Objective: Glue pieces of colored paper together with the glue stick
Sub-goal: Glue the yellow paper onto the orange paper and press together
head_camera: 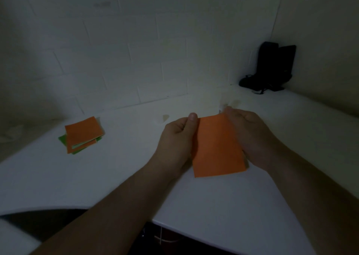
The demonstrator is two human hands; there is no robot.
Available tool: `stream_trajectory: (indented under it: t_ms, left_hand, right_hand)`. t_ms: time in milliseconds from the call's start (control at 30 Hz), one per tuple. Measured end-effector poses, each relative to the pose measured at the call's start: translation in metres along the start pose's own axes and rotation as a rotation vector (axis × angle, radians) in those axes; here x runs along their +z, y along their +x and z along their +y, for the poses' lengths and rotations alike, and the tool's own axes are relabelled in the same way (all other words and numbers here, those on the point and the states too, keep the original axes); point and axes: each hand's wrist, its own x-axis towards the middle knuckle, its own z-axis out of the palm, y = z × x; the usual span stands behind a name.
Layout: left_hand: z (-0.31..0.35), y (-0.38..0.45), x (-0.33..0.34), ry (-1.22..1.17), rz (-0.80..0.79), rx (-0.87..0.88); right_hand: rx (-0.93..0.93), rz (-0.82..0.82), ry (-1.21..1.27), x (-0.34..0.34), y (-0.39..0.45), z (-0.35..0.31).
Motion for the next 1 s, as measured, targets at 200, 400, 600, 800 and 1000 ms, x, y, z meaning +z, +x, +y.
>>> stream_trajectory:
  t_ms: [200, 400, 600, 800, 1000]
  left_hand:
    - [-0.001, -0.003, -0.001, -0.102, -0.039, -0.039]
    - [0.013, 0.0, -0.035, -0.214, 0.099, -0.124]
    - [0.027, -0.005, -0.124, -0.158, -0.054, -0.145]
    - [0.019, 0.001, -0.227, -0.075, 0.373, -0.159]
    - [0.004, -0.003, -0.302, 0.526, 0.64, -0.047]
  right_hand:
    - [0.095, 0.02, 0.06, -0.003, 0.003, -0.004]
    - [0.151, -0.152, 0.137, 0.013, -0.007, -0.003]
    - [0.077, -0.206, 0.176, 0.077, 0.008, -0.042]
    - [-0.054, -0.156, 0.006, 0.196, 0.039, -0.065]
    - [-0.116, -0.098, -0.246, 0.291, 0.057, -0.055]
